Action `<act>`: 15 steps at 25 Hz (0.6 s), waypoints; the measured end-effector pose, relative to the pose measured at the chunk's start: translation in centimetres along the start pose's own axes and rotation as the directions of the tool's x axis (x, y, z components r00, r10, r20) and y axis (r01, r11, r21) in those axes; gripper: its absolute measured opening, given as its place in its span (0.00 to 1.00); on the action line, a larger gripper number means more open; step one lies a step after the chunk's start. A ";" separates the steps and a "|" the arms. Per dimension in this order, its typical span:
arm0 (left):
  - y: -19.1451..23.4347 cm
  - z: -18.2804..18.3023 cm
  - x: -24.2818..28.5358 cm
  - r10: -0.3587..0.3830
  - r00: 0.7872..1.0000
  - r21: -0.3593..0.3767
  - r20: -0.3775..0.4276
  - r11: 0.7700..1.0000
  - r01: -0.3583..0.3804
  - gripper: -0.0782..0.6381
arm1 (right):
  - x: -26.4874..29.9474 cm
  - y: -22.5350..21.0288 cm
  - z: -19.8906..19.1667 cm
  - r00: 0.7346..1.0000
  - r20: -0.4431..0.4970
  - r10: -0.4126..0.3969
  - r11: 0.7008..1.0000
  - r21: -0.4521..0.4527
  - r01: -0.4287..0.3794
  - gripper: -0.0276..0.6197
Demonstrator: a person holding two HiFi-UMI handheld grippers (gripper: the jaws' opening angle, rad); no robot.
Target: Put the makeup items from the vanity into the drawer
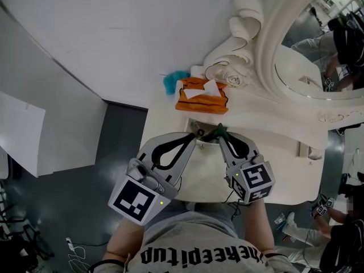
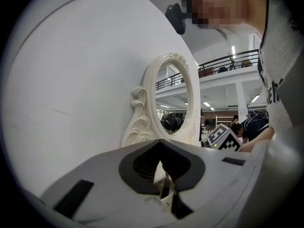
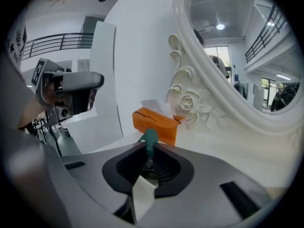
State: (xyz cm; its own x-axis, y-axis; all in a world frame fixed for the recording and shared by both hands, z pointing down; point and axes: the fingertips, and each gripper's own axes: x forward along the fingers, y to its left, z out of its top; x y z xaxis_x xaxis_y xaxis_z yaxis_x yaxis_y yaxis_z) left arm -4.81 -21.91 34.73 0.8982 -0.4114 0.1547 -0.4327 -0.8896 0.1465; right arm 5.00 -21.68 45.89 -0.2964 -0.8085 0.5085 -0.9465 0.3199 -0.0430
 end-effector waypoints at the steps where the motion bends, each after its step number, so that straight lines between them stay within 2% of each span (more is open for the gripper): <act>1: 0.1 -0.1 0.0 0.002 1.000 -0.003 -0.001 1.000 -0.002 0.14 | 0.3 0.0 -0.4 1.000 -0.025 0.006 1.000 -0.010 -0.006 0.14; 12: 1.0 -0.5 -0.5 0.030 1.000 -0.020 -0.002 0.999 -0.030 0.14 | 2.1 0.4 -2.4 0.975 -0.219 0.024 0.986 -0.154 -0.059 0.16; 15: 1.2 -0.5 -0.5 0.033 0.999 -0.024 -0.002 0.999 -0.033 0.14 | 2.3 0.6 -2.8 0.965 -0.260 0.033 0.978 -0.192 -0.086 0.20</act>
State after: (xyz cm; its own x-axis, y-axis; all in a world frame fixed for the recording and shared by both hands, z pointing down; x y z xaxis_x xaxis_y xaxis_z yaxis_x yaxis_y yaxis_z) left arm -5.79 -22.65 35.32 0.8834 -0.4401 0.1610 -0.4637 -0.8705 0.1650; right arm 4.08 -21.95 49.50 -0.2845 -0.6412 0.7127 -0.8753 0.4769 0.0796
